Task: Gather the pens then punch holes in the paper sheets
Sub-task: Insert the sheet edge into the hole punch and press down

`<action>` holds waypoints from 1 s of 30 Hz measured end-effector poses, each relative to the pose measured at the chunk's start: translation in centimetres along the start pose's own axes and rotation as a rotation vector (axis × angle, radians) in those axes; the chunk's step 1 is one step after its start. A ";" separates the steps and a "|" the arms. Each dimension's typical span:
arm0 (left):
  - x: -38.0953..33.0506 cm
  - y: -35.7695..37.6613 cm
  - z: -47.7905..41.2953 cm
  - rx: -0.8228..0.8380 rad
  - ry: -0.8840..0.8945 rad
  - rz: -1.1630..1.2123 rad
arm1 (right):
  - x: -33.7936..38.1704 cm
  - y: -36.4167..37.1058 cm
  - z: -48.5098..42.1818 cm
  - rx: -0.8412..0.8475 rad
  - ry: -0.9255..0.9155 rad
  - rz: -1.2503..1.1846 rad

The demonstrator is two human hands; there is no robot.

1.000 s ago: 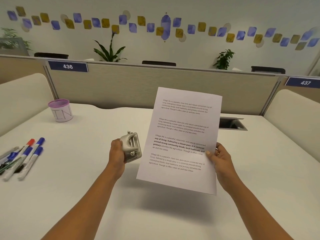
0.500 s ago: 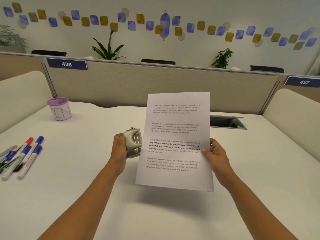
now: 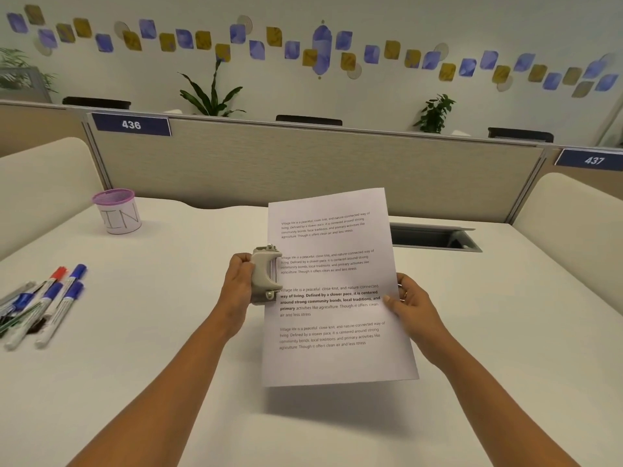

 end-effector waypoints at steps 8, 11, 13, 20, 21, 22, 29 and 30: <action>0.2 0.0 0.1 -0.009 -0.018 0.014 | -0.8 0.3 -0.2 0.002 0.015 -0.043; 0.3 -0.1 0.1 -0.026 -0.043 0.027 | -1.2 0.5 -0.2 0.027 0.021 -0.057; 0.4 -0.1 0.1 -0.023 -0.061 0.027 | -1.3 0.5 -0.2 0.040 0.028 -0.069; 1.4 0.2 0.0 -0.009 -0.182 0.083 | -2.0 0.5 -0.6 0.072 0.036 -0.098; 1.7 0.3 0.0 -0.010 -0.201 0.097 | -2.1 0.4 -0.6 0.075 0.036 -0.106; 1.9 0.3 -0.1 -0.011 -0.218 0.102 | -2.2 0.4 -0.7 0.076 0.036 -0.111; 3.6 0.2 -0.9 -0.047 -0.282 -0.059 | -3.6 0.5 -1.3 0.087 0.073 -0.110; 3.8 0.4 -0.9 -0.055 -0.283 -0.071 | -3.8 0.5 -1.5 0.093 0.081 -0.109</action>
Point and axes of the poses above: each hand's wrist, its own z-axis away from the middle knuckle, its own y-axis out of the palm, x = y × z, the point moved 5 cm from there along -z, towards the middle knuckle, and after that the axes turned 7 degrees about z, right-handed, at the moved point
